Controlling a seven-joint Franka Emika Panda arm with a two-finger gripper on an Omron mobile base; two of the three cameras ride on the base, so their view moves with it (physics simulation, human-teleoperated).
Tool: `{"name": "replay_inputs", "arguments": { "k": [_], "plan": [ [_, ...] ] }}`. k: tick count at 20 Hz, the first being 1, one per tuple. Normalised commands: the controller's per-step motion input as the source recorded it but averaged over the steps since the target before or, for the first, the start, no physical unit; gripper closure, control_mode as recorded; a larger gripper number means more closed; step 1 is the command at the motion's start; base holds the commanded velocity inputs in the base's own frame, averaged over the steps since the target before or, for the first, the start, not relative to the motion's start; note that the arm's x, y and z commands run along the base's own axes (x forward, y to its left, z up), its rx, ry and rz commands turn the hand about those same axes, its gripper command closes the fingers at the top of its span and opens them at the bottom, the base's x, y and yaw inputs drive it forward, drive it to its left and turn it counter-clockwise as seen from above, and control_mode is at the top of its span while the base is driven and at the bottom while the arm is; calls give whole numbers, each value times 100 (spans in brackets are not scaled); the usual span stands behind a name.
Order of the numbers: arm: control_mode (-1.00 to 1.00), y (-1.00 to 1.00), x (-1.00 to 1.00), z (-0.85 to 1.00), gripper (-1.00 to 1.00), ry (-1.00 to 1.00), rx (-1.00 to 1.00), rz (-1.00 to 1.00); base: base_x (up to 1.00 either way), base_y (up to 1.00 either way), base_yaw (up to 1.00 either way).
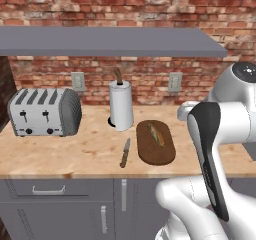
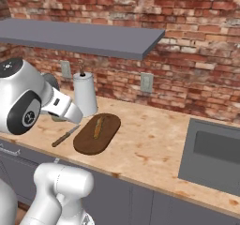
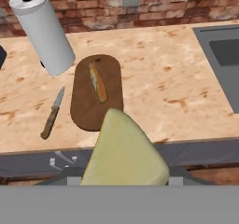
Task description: Retrieve the sausage and cheese from the fridge and place them on the cutting board on the counter.
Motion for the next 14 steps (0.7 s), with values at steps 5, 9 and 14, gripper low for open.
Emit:
{"name": "replay_inputs", "arguments": {
  "k": [5, 9, 14],
  "plan": [
    [100, 0, 0, 0, 100, 0, 0, 0, 0, 0, 0],
    [100, 0, 0, 0, 100, 0, 0, 0, 0, 0, 0],
    [-100, 0, 0, 0, 100, 0, 0, 0, 0, 0, 0]
  ]
}}
